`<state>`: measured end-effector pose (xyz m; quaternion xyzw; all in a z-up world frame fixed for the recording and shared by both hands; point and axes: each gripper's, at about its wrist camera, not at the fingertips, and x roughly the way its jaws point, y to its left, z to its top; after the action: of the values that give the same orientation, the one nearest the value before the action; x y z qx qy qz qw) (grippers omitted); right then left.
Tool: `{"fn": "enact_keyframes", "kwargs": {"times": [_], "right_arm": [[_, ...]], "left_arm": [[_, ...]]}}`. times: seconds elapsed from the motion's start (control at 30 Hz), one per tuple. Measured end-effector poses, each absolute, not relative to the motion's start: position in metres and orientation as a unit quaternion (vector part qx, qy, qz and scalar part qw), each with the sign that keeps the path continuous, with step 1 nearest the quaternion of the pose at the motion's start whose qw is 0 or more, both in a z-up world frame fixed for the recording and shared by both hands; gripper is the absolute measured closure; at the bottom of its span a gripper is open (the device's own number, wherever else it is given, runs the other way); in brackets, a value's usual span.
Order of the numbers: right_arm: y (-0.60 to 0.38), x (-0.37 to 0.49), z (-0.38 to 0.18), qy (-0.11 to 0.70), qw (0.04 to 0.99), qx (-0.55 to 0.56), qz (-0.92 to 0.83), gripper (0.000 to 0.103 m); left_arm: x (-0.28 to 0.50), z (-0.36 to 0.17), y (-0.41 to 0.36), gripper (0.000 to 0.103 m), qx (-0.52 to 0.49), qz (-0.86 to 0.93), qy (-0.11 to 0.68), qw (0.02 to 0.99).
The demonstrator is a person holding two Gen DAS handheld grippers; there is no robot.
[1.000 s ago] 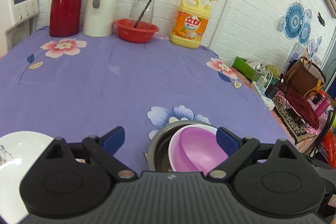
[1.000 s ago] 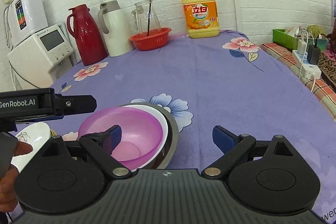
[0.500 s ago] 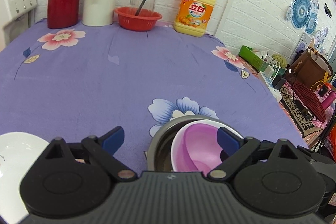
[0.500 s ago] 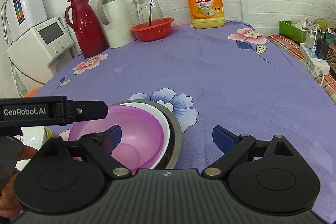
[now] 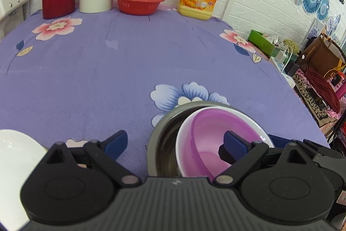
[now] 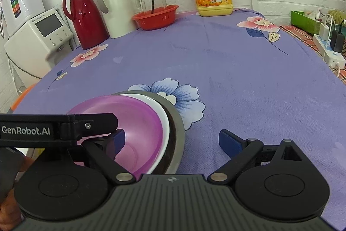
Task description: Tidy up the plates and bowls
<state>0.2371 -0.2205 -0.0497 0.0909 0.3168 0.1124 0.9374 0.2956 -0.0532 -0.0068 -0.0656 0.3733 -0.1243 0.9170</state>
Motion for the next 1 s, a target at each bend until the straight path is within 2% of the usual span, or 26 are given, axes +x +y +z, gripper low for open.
{"fn": "enact_keyframes", "kwargs": {"times": [0.73, 0.83, 0.9, 0.93, 0.97, 1.0], "right_arm": [[-0.216, 0.233, -0.049, 0.301, 0.945, 0.079, 0.098, 0.0], [-0.216, 0.23, -0.05, 0.297, 0.946, 0.082, 0.102, 0.0], [-0.214, 0.228, -0.051, 0.295, 0.946, 0.079, 0.106, 0.0], [-0.212, 0.228, -0.052, 0.296, 0.946, 0.076, 0.107, 0.0], [-0.212, 0.227, -0.053, 0.295, 0.946, 0.078, 0.112, 0.0], [-0.212, 0.225, -0.054, 0.292, 0.946, 0.084, 0.114, 0.0]], "left_arm": [[0.303, -0.015, -0.045, 0.008, -0.063, -0.128, 0.387, 0.911], [0.303, -0.018, -0.045, 0.011, -0.069, -0.134, 0.391, 0.908], [0.304, -0.021, -0.045, 0.021, -0.075, -0.145, 0.395, 0.904], [0.303, -0.022, -0.046, 0.021, -0.072, -0.148, 0.392, 0.905], [0.301, -0.022, -0.047, 0.028, -0.075, -0.154, 0.388, 0.906], [0.3, -0.023, -0.046, 0.043, -0.085, -0.167, 0.389, 0.902]]}}
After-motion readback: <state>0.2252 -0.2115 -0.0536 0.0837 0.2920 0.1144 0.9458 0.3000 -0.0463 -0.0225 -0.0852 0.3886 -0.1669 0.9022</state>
